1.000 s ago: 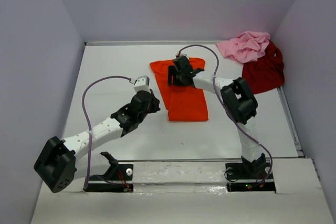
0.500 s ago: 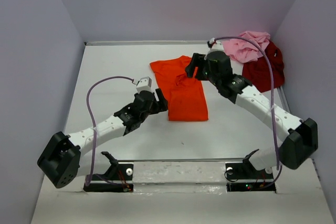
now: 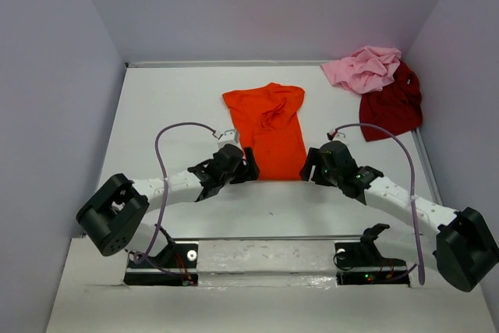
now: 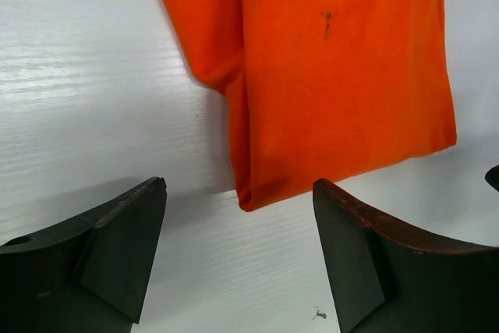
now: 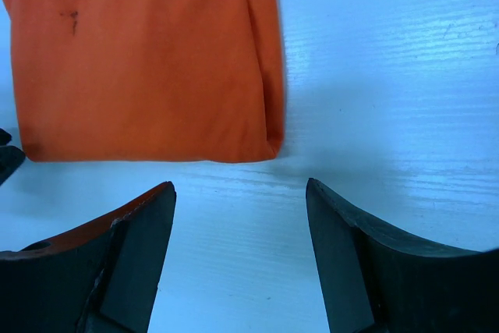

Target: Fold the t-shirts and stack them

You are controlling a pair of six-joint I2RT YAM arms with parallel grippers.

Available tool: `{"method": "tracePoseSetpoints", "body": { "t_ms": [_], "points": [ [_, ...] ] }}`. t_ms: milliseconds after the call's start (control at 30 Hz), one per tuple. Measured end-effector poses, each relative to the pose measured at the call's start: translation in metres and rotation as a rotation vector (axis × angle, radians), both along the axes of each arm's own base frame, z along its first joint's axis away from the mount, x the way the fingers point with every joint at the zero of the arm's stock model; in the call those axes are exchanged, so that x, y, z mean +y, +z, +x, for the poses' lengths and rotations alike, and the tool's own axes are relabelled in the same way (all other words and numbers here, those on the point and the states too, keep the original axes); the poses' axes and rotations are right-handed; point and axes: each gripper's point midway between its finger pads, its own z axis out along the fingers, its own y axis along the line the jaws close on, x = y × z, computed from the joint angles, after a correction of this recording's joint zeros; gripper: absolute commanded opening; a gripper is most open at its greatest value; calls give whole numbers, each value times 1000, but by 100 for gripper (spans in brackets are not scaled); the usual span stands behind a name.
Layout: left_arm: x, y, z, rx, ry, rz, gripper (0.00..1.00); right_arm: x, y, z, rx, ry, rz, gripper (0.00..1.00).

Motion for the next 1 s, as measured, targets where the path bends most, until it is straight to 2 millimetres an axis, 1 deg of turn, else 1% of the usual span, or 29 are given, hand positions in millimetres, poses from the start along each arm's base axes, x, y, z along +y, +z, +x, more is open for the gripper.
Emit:
{"method": "tracePoseSetpoints", "body": {
  "t_ms": [100,233,367,467,567,767,933,1000],
  "points": [
    [-10,2,-4,-2,-19,-29,84,0,6,3,-26,-15,17,73],
    [-18,6,-7,-8,-32,-54,82,-1,5,5,-27,-30,12,73],
    [-23,2,-10,0,-40,-57,78,-1,-5,6,-1,-39,0,73],
    [-23,-3,-12,9,-45,-48,77,0,-12,7,16,-43,-8,72],
    [-23,-3,-12,9,-44,-47,77,1,-19,7,32,-45,-16,72],
    [-24,-5,-13,6,-45,-39,77,3,-26,10,44,-52,-17,72],
    [-29,-15,-17,16,-58,-23,76,5,-29,13,43,-55,-13,72],
    [-33,-18,-17,14,-64,-23,71,6,-33,14,50,-54,-17,71]
  ]
}}
